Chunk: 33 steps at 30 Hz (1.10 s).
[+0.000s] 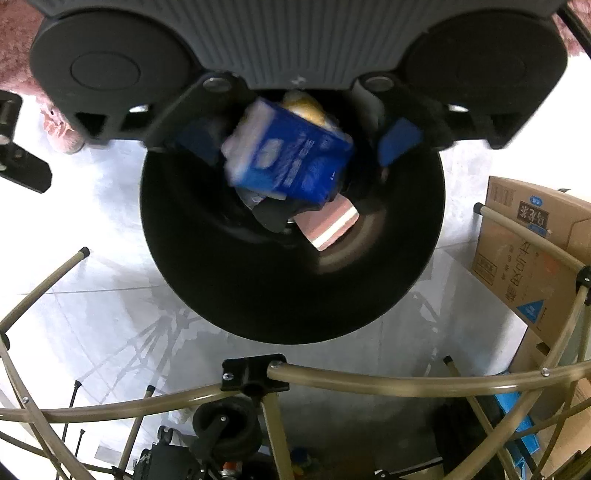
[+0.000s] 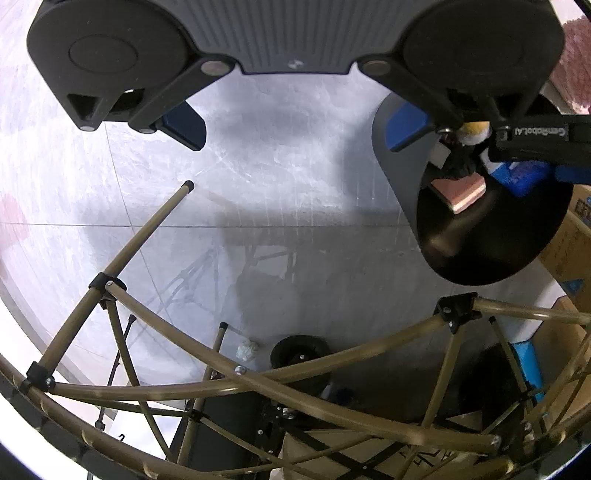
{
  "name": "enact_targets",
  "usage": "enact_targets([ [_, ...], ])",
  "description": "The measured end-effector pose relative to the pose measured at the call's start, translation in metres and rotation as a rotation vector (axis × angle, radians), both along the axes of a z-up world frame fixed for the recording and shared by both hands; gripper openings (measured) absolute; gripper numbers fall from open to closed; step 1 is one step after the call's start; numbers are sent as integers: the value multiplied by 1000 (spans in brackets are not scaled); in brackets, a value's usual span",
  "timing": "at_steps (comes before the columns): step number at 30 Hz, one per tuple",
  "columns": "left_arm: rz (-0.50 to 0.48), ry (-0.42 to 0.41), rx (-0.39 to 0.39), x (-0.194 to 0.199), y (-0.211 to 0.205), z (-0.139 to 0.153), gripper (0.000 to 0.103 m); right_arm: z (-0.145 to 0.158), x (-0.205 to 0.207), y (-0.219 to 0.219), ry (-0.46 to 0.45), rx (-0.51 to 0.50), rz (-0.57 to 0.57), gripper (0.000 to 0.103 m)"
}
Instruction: Collect trash
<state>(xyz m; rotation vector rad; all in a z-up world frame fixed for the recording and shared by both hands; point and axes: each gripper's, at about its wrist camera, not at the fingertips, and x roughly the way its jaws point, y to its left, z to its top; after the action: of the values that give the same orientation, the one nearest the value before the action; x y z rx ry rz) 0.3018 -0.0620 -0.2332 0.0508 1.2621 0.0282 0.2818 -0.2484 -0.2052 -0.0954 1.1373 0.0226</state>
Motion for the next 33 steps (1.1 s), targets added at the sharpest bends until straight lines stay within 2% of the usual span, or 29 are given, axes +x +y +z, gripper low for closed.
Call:
enact_targets([
  [9,35,38,-8,1,5,2,103,-3,1,2,10,-12,8,103],
  [18,15,32,-9,-1,3,4,103,-6,1,6,16,-22,31,103],
  [22,20,-7,-12,-3,5,12,103,-5,1,8,13,-24,42,103],
  [33,85,-187,-14,-22,23,50,103,6,-6,19,-27,10,84,103],
])
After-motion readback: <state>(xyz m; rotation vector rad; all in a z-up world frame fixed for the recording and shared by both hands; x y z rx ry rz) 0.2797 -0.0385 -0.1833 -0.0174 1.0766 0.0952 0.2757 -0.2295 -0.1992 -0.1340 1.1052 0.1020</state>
